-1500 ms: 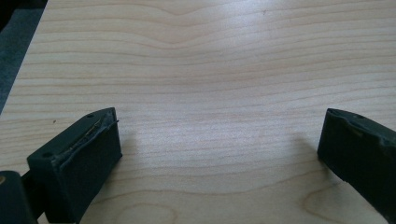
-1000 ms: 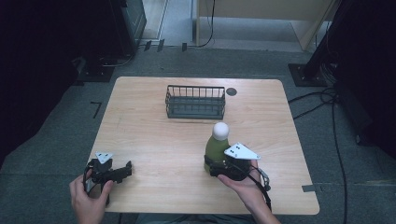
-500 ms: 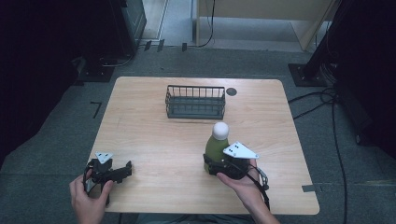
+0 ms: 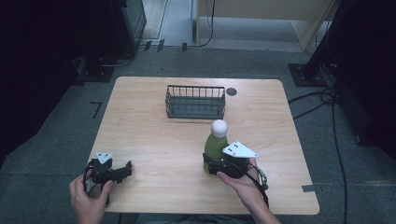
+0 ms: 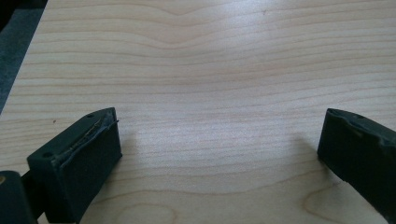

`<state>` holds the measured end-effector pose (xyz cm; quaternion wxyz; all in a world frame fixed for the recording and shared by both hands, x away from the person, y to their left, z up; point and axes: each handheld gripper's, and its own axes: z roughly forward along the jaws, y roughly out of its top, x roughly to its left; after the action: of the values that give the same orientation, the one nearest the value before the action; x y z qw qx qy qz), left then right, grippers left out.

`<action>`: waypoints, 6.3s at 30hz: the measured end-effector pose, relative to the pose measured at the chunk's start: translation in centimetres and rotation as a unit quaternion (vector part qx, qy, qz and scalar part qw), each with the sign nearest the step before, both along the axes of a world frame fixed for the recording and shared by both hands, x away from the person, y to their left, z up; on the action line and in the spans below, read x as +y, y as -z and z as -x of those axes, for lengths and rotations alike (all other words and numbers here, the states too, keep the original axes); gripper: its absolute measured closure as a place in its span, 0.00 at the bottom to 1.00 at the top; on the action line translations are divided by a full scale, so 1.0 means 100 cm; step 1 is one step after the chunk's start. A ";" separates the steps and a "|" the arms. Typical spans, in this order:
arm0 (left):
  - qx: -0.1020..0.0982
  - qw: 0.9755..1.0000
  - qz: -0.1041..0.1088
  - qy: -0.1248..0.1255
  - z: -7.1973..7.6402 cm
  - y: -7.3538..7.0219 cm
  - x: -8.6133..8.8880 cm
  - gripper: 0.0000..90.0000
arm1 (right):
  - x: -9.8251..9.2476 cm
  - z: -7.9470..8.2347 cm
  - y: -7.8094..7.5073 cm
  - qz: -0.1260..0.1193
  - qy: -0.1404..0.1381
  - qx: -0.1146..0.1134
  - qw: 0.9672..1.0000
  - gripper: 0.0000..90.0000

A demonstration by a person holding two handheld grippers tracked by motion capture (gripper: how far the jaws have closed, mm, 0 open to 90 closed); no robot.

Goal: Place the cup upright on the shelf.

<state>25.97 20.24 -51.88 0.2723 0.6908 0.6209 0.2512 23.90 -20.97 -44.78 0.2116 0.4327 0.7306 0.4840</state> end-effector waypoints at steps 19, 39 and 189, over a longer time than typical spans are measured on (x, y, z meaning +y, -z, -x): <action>0.000 1.000 0.000 0.000 0.000 0.000 0.000 0.00 | -0.006 -0.014 -0.021 -0.002 0.009 -0.014 1.000 0.22; 0.000 1.000 0.001 0.000 0.000 0.000 0.000 0.00 | -0.003 -0.048 -0.049 -0.002 0.016 -0.023 1.000 0.22; 0.001 1.000 0.000 0.000 0.000 0.000 0.000 0.00 | -0.027 -0.165 -0.058 0.023 0.105 -0.008 0.994 0.00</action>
<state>25.96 20.22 -51.87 0.2717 0.6909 0.6212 0.2509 40.41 -23.70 -38.95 0.2771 0.4983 0.6900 0.4458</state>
